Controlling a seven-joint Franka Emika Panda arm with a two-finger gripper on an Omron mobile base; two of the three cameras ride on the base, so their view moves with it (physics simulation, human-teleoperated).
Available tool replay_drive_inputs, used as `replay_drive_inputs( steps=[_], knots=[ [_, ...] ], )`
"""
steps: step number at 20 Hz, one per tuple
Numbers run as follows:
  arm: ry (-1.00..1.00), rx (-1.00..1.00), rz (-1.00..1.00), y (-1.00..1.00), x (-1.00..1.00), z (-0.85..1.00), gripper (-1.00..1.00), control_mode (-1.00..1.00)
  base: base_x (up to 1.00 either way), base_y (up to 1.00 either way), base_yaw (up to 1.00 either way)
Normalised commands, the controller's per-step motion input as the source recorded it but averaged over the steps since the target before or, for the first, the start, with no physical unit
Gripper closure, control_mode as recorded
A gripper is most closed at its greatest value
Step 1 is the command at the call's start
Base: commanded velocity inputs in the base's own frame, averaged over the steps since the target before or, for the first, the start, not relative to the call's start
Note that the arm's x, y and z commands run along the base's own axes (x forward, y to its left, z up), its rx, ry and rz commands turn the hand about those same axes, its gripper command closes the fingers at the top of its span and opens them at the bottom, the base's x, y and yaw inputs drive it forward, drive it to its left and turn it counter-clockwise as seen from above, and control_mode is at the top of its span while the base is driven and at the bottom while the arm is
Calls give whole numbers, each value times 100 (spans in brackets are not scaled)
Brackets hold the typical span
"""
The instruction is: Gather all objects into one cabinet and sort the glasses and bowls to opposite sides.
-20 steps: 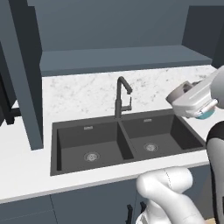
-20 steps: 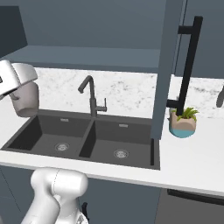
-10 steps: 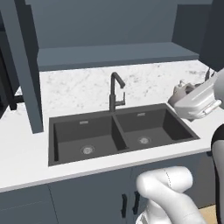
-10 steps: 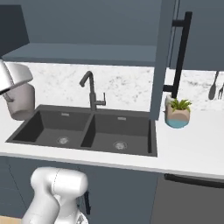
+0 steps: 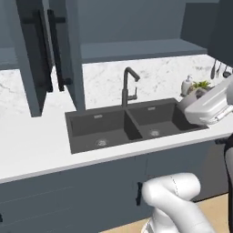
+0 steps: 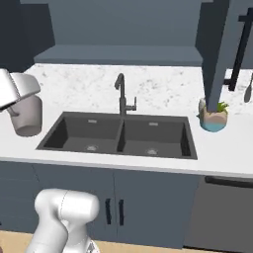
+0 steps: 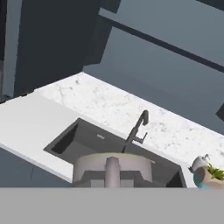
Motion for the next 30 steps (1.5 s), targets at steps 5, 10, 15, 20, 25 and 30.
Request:
replay_drive_inputs(
  steps=[5, 10, 15, 20, 25, 30],
  knots=[
    [0, 0, 0, 0, 0, 0, 100, 100, -46, 95, -3],
    [0, 0, 0, 0, 0, 0, 100, 100, -84, -2, -2],
    [0, 0, 0, 0, 0, 0, 100, 100, -86, -12, -2],
    [0, 0, 0, 0, 0, 0, 100, 100, -7, 90, -5],
    [0, 0, 0, 0, 0, 0, 100, 100, 0, 100, -3],
    [0, 0, 0, 0, 0, 0, 100, 100, 0, 100, -3]
  ],
)
